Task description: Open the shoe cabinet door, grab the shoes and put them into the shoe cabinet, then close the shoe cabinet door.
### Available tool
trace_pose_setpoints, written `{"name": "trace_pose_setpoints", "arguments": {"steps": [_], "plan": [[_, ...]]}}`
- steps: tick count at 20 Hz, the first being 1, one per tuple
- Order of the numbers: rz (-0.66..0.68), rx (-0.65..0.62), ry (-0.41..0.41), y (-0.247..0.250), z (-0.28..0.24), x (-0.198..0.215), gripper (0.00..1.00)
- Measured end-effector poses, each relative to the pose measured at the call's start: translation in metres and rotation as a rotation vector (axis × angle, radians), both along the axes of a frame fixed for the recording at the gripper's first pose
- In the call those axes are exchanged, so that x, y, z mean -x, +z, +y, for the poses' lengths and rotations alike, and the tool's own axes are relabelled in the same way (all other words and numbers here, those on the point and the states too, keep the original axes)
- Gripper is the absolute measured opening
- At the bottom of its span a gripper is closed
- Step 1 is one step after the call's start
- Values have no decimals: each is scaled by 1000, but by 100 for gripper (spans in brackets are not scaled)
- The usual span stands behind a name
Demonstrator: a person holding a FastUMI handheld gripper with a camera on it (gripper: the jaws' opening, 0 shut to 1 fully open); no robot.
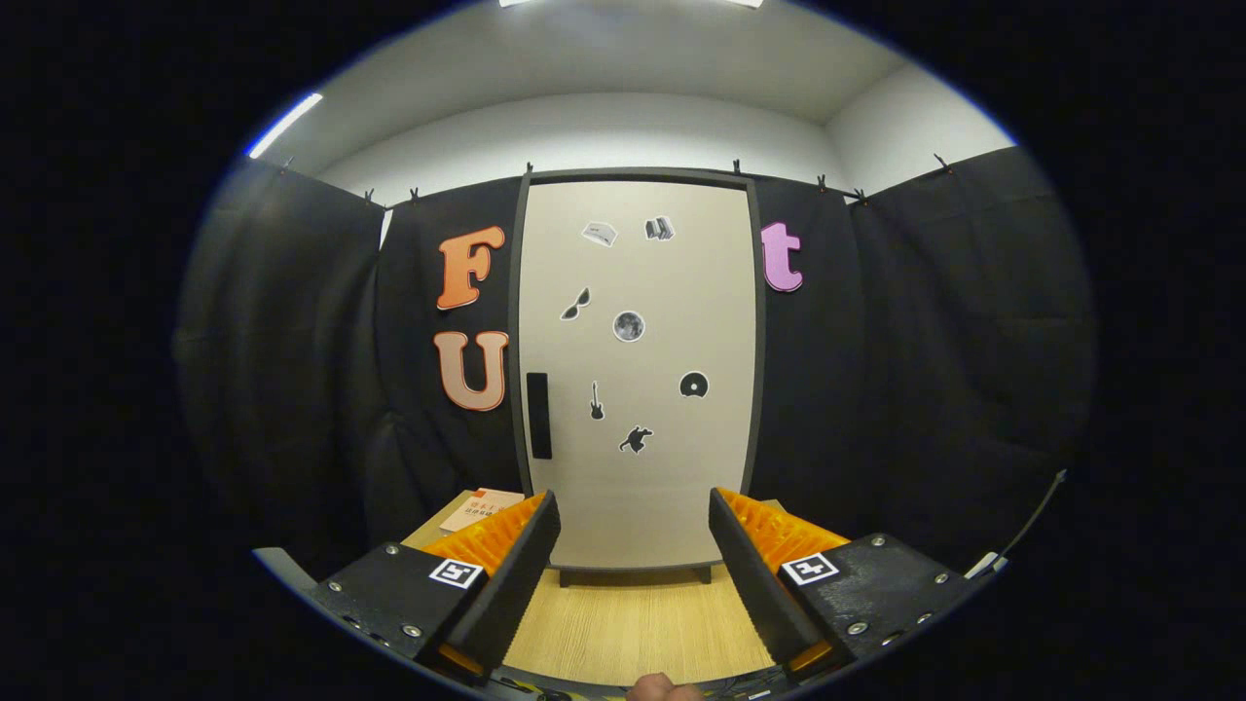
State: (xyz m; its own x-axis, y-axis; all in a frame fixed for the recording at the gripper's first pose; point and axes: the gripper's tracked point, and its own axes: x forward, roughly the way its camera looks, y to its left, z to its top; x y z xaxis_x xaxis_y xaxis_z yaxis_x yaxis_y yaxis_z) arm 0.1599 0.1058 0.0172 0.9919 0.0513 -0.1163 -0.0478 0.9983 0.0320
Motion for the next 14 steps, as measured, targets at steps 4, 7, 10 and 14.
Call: {"name": "trace_pose_setpoints", "arguments": {"steps": [4,7,10,14], "plan": [[-28,-14,-22,16,-25,33,96],[-36,-24,-44,21,-43,43,96],[-39,-35,-50,22,-51,47,96],[-47,-51,-51,25,-56,48,96]]}}
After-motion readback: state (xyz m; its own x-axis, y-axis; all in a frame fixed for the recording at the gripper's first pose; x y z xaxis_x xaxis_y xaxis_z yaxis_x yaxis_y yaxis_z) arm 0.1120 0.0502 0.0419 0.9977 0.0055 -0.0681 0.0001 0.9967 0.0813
